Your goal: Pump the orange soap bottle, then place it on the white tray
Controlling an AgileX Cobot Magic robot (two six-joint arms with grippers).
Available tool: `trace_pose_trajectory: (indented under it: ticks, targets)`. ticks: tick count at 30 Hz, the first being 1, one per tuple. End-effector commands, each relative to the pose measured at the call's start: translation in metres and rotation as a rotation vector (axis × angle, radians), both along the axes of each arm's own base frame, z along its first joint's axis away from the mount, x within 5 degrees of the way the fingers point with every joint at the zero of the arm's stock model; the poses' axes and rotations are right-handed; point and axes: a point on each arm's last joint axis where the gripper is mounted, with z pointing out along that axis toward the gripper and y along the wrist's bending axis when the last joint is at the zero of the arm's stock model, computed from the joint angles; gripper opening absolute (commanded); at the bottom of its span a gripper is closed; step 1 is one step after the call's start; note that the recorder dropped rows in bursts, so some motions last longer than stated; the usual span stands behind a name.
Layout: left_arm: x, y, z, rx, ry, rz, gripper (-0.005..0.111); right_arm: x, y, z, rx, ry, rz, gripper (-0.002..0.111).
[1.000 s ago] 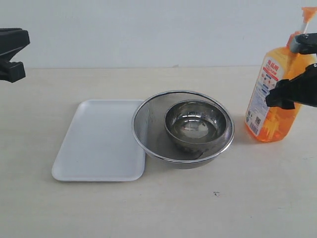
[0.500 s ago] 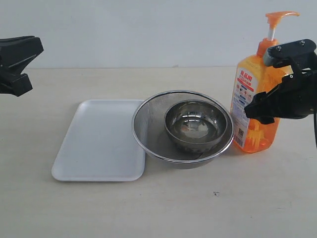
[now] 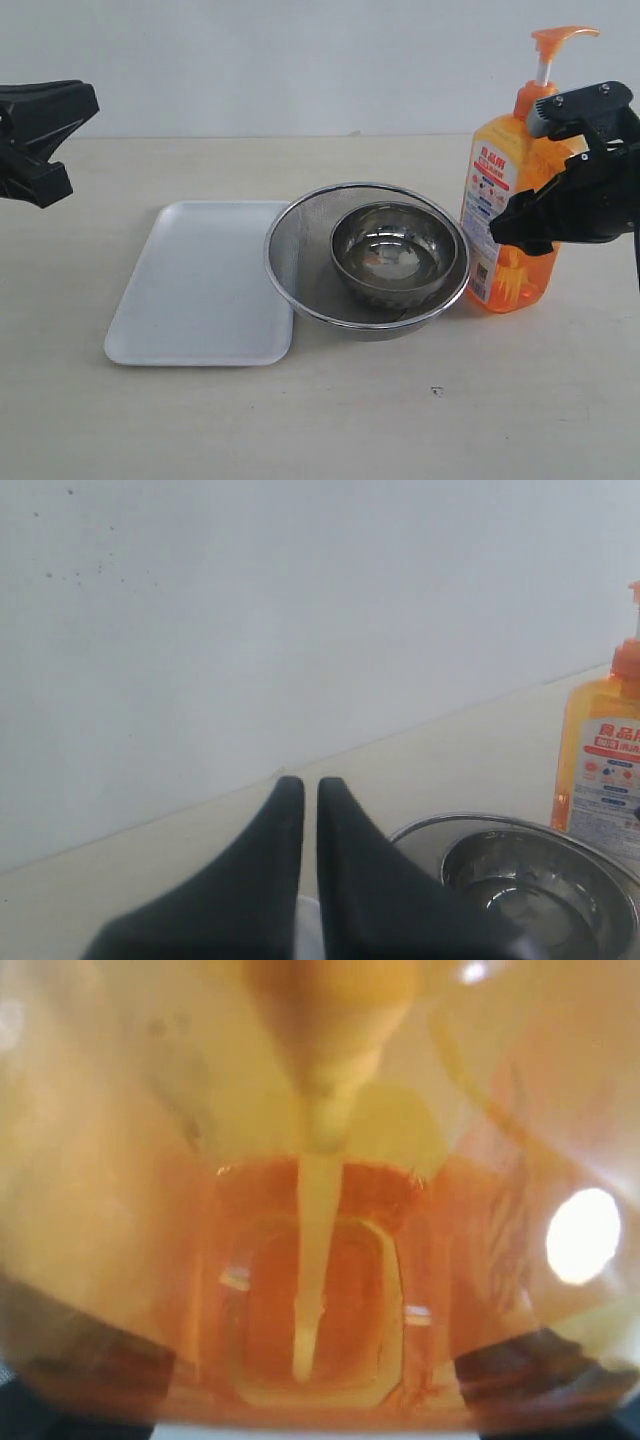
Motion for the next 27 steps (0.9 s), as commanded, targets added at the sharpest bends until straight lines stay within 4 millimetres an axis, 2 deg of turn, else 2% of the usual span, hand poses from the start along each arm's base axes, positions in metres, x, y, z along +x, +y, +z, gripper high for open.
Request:
trace_pose_trajectory:
  ticks: [1,9,15,21,27]
  targets:
    - [-0.001,-0.001,-0.002,0.001,0.009,-0.006,0.005,-0.001,-0.001,0.005,-0.039,-0.03,0.033,0.0]
    - [-0.004,-0.006,0.005,-0.046,-0.053,-0.065,0.005,0.0,-0.004,0.004,-0.15,-0.066,0.094,0.0]
    - [-0.003,-0.005,0.008,-0.102,-0.034,-0.055,0.005,0.002,-0.006,0.005,-0.168,-0.088,0.076,0.0]
    - [-0.002,-0.005,0.009,-0.126,-0.024,-0.057,0.005,-0.002,-0.014,-0.004,-0.215,-0.118,0.018,0.0]
    - [0.0,-0.013,0.019,-0.16,-0.029,-0.096,0.005,-0.005,0.001,-0.006,-0.278,-0.185,0.067,0.0]
